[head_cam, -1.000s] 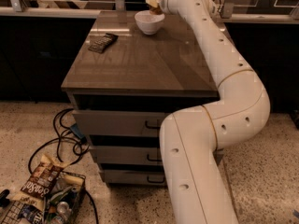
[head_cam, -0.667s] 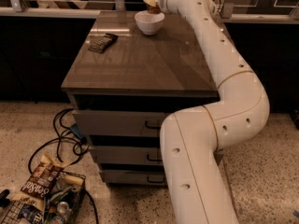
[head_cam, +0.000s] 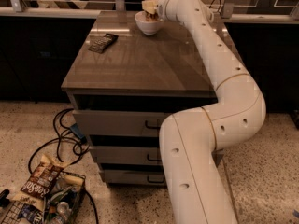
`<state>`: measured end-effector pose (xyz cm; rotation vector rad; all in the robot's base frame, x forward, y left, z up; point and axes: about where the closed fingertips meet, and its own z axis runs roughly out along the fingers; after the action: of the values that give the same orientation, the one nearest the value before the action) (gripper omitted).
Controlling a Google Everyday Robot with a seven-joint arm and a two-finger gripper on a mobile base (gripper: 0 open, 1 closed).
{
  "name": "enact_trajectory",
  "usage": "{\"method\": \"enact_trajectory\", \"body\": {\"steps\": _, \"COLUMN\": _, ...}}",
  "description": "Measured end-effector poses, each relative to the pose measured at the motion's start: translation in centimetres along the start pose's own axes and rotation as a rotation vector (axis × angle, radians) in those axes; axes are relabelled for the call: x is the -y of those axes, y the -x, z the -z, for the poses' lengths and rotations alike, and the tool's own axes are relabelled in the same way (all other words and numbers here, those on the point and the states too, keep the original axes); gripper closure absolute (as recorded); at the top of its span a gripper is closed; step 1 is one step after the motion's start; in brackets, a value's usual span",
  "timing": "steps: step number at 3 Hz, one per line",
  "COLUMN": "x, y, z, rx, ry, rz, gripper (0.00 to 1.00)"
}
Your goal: Place orange can into white bowl
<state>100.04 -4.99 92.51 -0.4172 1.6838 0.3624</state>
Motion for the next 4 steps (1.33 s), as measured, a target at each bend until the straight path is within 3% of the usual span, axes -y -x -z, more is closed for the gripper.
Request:
{"method": "enact_trajectory", "body": {"steps": 1, "x": -0.19, "y": -0.09, "z": -0.16, "rx": -0.001, "ry": 0.002, "rz": 0.001, "gripper": 0.82}}
{"method": "enact_trajectory", "body": {"steps": 4, "x": -0.78, "y": -0.64, "z": -0.74, "rx": -0.008, "ry": 0.01, "rz": -0.001, "gripper": 0.12}}
